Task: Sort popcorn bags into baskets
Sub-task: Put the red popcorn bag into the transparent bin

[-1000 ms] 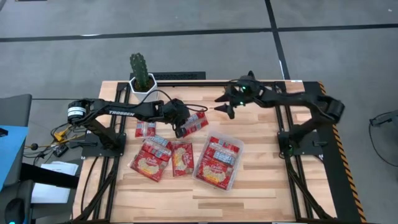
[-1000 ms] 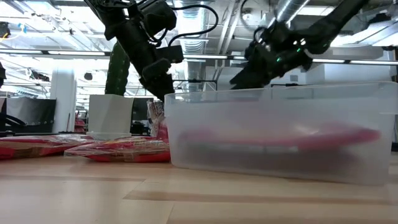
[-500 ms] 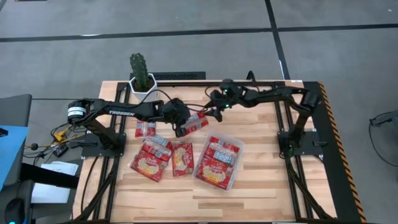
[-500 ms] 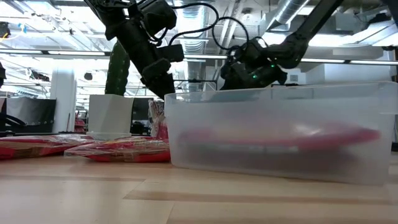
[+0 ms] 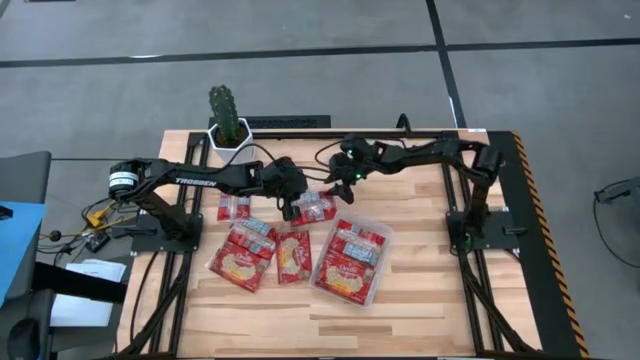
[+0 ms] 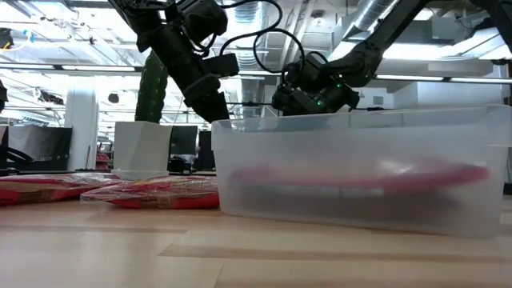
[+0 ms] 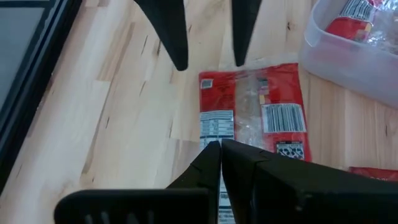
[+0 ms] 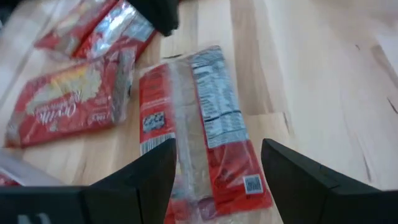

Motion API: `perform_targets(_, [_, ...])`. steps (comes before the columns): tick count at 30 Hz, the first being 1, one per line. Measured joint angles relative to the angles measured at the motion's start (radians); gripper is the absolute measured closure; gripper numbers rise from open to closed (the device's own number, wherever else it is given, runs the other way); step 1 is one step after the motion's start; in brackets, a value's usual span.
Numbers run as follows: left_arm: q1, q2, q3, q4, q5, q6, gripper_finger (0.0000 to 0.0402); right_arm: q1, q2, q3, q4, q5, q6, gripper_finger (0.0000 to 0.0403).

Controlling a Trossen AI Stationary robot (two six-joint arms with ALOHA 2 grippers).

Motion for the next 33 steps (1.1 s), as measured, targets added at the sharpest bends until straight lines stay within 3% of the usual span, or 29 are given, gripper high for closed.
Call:
perform_targets(7, [0.0, 0.0, -0.003, -0.006, -0.002, -0.014, 0.0401, 0.036, -0.006, 0.046, -0.097, 0.034, -0.031, 0.0143])
perform_targets(11, [0.021, 0.0, -0.003, -0.007, 0.048, 0.013, 0.0378, 0.03, -0.087, 0.065, -0.191, 0.019, -0.052, 0.0143])
perform_targets(17, [0.08, 0.001, -0.003, -0.003, 0.212, 0.044, 0.0284, -0.012, -0.261, 0.064, -0.372, 0.021, -0.093, 0.0143])
perform_targets(22, [0.111, 0.005, -0.003, 0.0, 0.286, 0.105, 0.0186, -0.039, -0.381, 0.064, -0.439, 0.021, -0.089, 0.0143])
perform_targets(28, [0.109, 0.128, -0.005, 0.06, 0.24, 0.086, 0.0098, -0.052, -0.471, 0.063, -0.47, 0.022, -0.047, 0.0143])
perform_targets(33, [0.109, 0.249, -0.004, 0.129, 0.143, 0.013, 0.008, -0.052, -0.52, 0.063, -0.516, 0.027, -0.018, 0.0143])
